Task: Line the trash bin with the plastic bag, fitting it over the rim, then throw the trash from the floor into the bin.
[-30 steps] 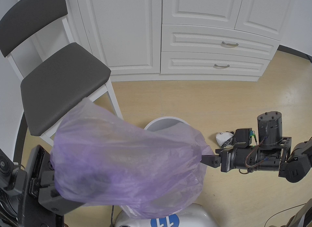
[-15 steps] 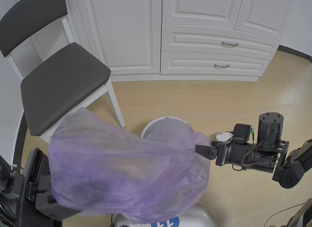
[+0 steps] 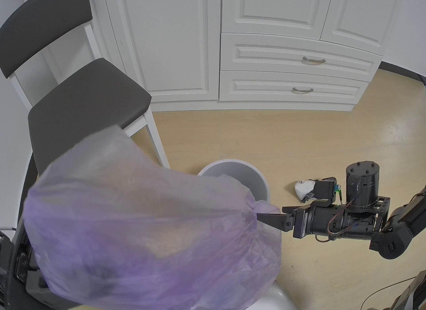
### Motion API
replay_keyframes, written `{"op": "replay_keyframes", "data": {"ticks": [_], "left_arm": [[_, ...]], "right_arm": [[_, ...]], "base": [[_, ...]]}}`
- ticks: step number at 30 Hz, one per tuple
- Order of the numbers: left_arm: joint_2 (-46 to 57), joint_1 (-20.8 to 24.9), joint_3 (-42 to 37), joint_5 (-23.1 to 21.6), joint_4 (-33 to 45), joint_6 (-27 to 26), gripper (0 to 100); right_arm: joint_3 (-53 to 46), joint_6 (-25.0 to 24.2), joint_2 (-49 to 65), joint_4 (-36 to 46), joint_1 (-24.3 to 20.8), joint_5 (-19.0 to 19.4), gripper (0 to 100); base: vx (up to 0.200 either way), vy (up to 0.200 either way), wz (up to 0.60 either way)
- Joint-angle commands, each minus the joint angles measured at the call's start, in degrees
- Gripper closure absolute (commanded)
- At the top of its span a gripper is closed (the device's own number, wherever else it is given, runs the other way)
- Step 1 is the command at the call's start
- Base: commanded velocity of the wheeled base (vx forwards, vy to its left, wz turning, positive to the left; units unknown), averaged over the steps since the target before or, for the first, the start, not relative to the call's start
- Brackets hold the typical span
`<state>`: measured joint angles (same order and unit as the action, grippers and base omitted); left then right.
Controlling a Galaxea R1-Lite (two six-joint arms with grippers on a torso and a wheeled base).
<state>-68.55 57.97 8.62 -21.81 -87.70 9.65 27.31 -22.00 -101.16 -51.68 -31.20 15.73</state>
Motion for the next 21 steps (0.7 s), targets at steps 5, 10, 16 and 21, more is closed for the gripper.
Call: {"op": "replay_keyframes", "data": {"ticks": [5,10,16,21], "left_arm": [[-0.2,0.3,-0.3,0.0,0.1,0.0,100],[-0.6,-0.7,0.0,0.0,0.1,0.2,100],[-1.1,-2.8,0.2,0.0,0.1,0.5,100],[-1.1,-2.8,0.2,0.0,0.1,0.8,100]], "right_arm": [[-3.2,-0.2,11.7,1.0,-5.7,2.8,0],[-2.7,0.2,19.0,11.2,-10.5,2.6,0],[1.3,1.6,27.8,26.2,-15.6,2.1,0],[1.6,3.6,28.5,29.0,-17.1,1.9,0]], "base": [[0.000,0.000,0.00],[0.000,0.000,0.00],[0.000,0.000,0.00],[0.000,0.000,0.00]]}}
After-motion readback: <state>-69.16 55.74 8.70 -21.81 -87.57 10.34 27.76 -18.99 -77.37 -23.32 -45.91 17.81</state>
